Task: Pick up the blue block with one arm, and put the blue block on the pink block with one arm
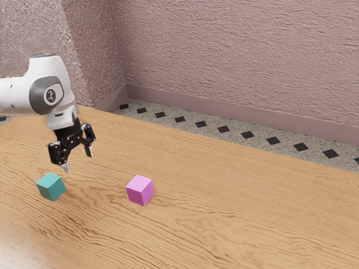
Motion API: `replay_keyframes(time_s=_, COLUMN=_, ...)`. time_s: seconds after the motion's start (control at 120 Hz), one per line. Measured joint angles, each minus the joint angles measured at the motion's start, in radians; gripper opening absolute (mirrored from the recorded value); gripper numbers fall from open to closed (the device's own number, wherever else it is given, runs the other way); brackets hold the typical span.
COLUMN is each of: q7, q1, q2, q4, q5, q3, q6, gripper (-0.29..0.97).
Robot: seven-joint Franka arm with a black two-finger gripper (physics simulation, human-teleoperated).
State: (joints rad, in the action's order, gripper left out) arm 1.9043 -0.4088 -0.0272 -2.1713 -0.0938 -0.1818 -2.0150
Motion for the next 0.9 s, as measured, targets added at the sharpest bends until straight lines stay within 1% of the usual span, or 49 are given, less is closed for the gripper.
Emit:
replay_keyframes(time_s=0.117, q7=0.072, q1=0.0, q2=0.015, q4=0.004, q5=-0.005, q3=-0.001, q6=-0.027, gripper=0.68)
replay_keyframes(time_s=0.183, q7=0.107, q1=0.0, q2=0.0, q4=0.002, q5=-0.005, q3=0.0, q6=-0.036, gripper=0.68)
replay_keyframes(time_s=0.317, q7=0.166, q1=-0.019, q2=-0.005, q4=0.003, q5=0.018, q3=0.007, q6=-0.063, gripper=0.68)
replay_keyframes(time_s=0.433, q7=0.207, q1=-0.019, q2=0.014, q4=0.003, q5=0.05, q3=0.061, q6=-0.103, gripper=0.68)
replay_keyframes(time_s=0.525, q7=0.235, q1=-0.028, q2=0.045, q4=0.004, q5=0.075, q3=0.099, q6=-0.135, gripper=0.68)
replay_keyframes(time_s=0.683, q7=0.272, q1=-0.09, q2=0.107, q4=0.034, q5=0.089, q3=0.108, q6=-0.171, gripper=0.68)
replay_keyframes(time_s=0.775, q7=0.29, q1=-0.081, q2=0.157, q4=0.062, q5=0.093, q3=0.108, q6=-0.183, gripper=0.68)
replay_keyframes(time_s=0.9, q7=0.311, q1=-0.077, q2=0.194, q4=0.081, q5=0.092, q3=0.108, q6=-0.192, gripper=0.68)
